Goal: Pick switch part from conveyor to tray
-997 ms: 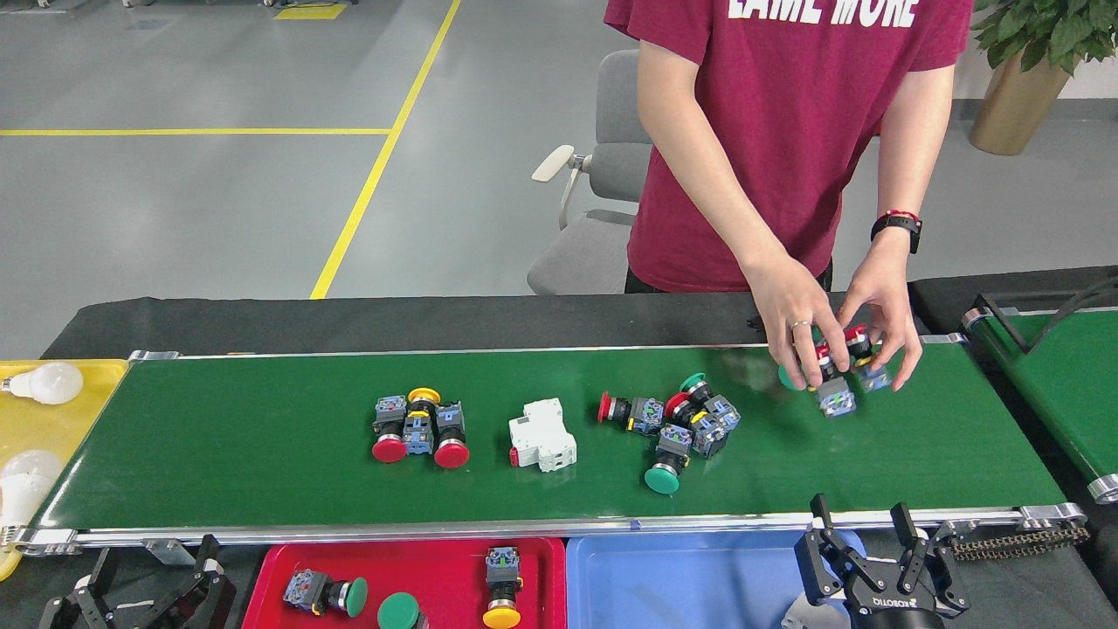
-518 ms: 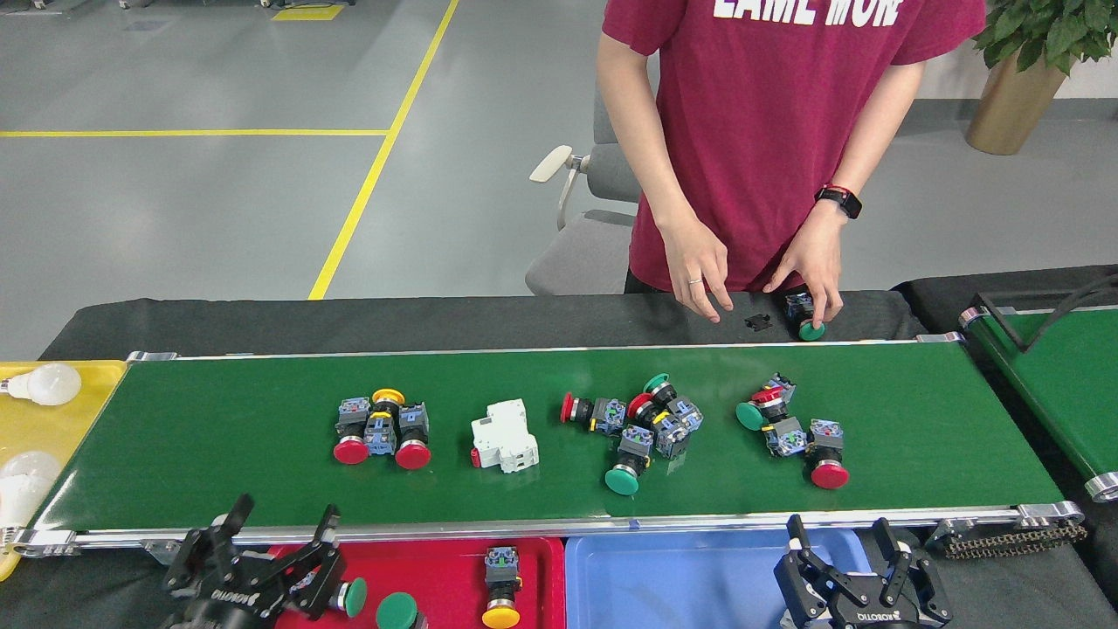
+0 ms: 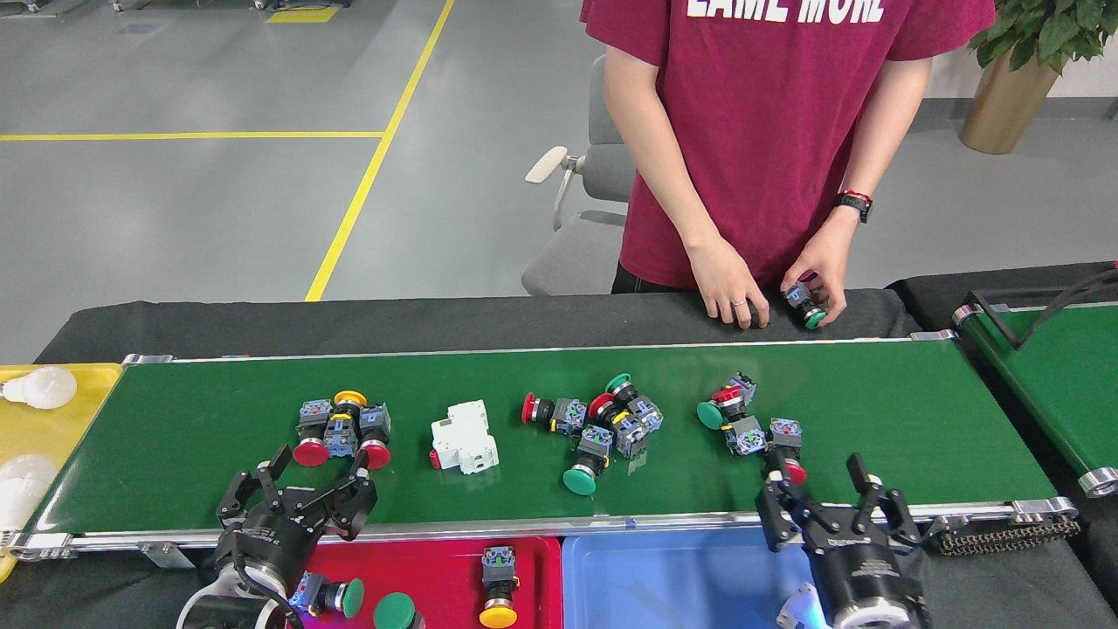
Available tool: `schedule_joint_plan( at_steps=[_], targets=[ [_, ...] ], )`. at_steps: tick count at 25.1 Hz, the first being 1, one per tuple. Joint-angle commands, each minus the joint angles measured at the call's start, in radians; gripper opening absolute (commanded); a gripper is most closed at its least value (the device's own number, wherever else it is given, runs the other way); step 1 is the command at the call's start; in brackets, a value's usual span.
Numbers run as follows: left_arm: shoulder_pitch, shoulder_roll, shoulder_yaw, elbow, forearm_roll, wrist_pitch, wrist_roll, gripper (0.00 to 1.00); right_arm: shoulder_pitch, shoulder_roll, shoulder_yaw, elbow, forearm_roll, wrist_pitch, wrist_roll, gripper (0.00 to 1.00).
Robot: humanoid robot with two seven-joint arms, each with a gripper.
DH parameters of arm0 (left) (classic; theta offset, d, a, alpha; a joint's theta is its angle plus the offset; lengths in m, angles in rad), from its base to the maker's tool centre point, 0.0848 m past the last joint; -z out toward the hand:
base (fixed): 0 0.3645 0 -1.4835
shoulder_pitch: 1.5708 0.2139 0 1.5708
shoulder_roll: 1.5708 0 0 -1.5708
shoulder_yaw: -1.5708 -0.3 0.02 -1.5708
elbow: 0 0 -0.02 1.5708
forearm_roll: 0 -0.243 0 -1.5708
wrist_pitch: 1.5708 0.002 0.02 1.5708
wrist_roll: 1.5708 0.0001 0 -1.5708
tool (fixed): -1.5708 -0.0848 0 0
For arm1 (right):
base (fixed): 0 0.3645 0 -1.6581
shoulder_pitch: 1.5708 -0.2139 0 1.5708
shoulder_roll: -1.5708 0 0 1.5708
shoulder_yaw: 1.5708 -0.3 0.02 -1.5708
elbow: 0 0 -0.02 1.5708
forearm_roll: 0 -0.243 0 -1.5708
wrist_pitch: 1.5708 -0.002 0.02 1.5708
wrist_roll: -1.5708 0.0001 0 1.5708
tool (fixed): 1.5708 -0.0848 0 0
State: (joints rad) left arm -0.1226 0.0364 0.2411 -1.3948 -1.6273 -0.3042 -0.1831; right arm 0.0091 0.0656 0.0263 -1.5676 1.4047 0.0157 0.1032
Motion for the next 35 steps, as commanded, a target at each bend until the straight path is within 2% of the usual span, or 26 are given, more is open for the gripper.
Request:
schedule_joint_plan(
  at_steps=[1, 3, 5, 7, 11, 13, 15, 20, 22, 25, 28, 32, 35],
  targets=[
    [-0.025, 0.020, 0.006, 0.016, 0.000, 0.013, 0.010, 1.00, -0.055, 0.000, 0.041, 0.046, 0.003, 0.040, 0.010, 0.89],
    [-0.048, 0.022, 0.003, 0.053, 0.000, 0.048, 0.011, 1.00, -0.106, 0.000, 0.067, 0.106, 0.000, 0.076, 0.010, 0.87],
    [-0.097, 0.028, -0.002, 0.111, 0.000, 0.088, 0.013, 1.00, -0.153, -0.001, 0.089, 0.172, -0.006, 0.093, 0.010, 0.77],
    [-0.137, 0.039, -0.002, 0.155, 0.000, 0.091, 0.013, 1.00, -0.176, -0.006, 0.098, 0.193, -0.013, 0.086, 0.023, 0.67],
    [-0.187, 0.074, -0.002, 0.232, 0.000, 0.099, 0.013, 1.00, -0.176, -0.004, 0.170, 0.235, -0.015, 0.087, 0.044, 0.65],
    [-0.227, 0.077, -0.002, 0.290, 0.000, 0.116, 0.014, 1.00, -0.176, -0.004, 0.173, 0.235, -0.015, 0.086, 0.044, 0.54],
    [-0.262, 0.094, 0.000, 0.344, 0.003, 0.122, 0.014, 1.00, -0.182, -0.006, 0.173, 0.227, -0.018, 0.084, 0.043, 0.39],
    [-0.272, 0.117, 0.000, 0.396, 0.004, 0.123, 0.060, 0.99, -0.181, -0.006, 0.176, 0.195, -0.024, 0.067, 0.040, 0.15],
    [-0.276, 0.117, -0.003, 0.415, 0.004, 0.132, 0.080, 0.88, -0.175, -0.006, 0.176, 0.162, -0.024, 0.058, 0.040, 0.15],
    [-0.275, 0.119, -0.005, 0.453, 0.004, 0.146, 0.139, 0.47, -0.135, -0.006, 0.184, 0.045, -0.024, 0.007, 0.040, 0.15],
    [-0.276, 0.122, 0.000, 0.470, 0.009, 0.146, 0.163, 0.23, -0.058, -0.006, 0.192, -0.069, -0.024, -0.079, 0.044, 0.15],
    [-0.272, 0.129, 0.000, 0.468, 0.010, 0.140, 0.214, 0.09, 0.034, -0.006, 0.238, -0.111, -0.024, -0.255, 0.044, 0.17],
    [-0.253, 0.129, -0.006, 0.453, 0.014, 0.117, 0.228, 0.07, 0.072, -0.004, 0.261, -0.117, -0.024, -0.368, 0.046, 0.18]
  ],
)
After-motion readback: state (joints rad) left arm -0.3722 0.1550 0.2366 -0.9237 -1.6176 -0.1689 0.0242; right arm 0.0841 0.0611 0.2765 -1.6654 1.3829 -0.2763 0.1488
